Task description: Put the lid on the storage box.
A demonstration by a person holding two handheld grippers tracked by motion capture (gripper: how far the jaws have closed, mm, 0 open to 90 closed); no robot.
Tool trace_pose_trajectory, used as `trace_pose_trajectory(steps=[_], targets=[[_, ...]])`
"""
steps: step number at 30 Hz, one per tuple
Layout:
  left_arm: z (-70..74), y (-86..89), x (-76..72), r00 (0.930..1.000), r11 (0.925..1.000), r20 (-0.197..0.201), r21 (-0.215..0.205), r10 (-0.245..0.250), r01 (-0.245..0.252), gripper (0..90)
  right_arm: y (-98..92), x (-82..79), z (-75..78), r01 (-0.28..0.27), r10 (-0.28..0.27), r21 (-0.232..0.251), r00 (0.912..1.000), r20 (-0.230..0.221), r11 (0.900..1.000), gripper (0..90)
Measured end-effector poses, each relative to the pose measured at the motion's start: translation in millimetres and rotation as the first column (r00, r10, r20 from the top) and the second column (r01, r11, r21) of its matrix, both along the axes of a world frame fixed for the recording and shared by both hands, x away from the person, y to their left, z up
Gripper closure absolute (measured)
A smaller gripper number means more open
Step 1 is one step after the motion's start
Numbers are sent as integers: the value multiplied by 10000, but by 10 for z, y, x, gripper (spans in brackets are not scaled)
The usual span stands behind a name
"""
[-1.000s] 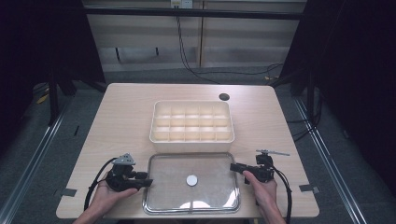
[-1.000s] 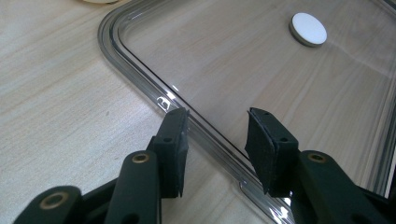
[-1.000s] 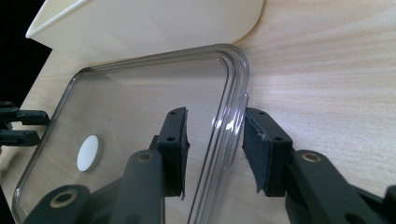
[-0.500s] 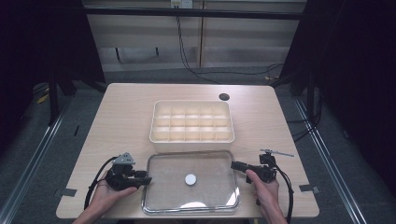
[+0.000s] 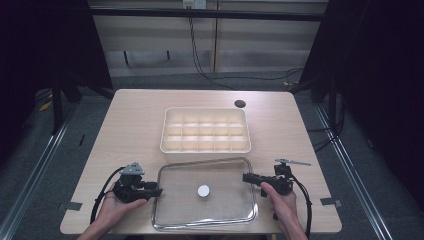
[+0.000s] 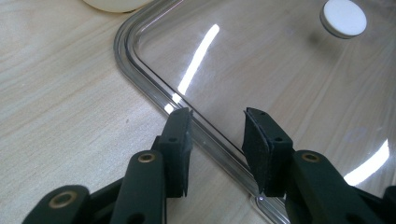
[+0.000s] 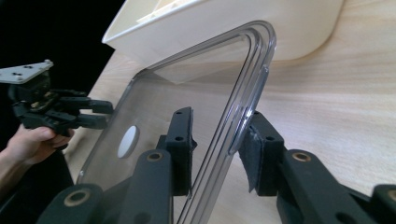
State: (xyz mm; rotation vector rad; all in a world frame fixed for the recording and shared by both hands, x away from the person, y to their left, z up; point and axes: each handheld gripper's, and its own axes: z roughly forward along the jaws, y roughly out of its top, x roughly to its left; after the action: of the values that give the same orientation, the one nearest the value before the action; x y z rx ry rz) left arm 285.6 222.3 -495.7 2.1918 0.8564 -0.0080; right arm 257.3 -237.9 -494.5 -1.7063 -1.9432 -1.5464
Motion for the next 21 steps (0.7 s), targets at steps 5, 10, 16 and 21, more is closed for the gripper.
trace_pose_trajectory(steps=[5,10,16,21], targets=[[-4,6,13,9999,9999,-105,-115,82,-83,616,16,31,-1,-364,363,122,9993,78,9993,674],[0,-4,-2,9995,9995,-102,-121,299,-300,535,7,28,10,-383,383,118,9993,19,9992,713],[-2,42,20,9989,9988,-259,-269,397,-404,452,-7,25,36,-304,289,484,9991,323,9984,745],[-9,25,21,9984,9979,-435,-514,366,-388,380,-8,16,48,-364,336,634,9984,445,9973,752]])
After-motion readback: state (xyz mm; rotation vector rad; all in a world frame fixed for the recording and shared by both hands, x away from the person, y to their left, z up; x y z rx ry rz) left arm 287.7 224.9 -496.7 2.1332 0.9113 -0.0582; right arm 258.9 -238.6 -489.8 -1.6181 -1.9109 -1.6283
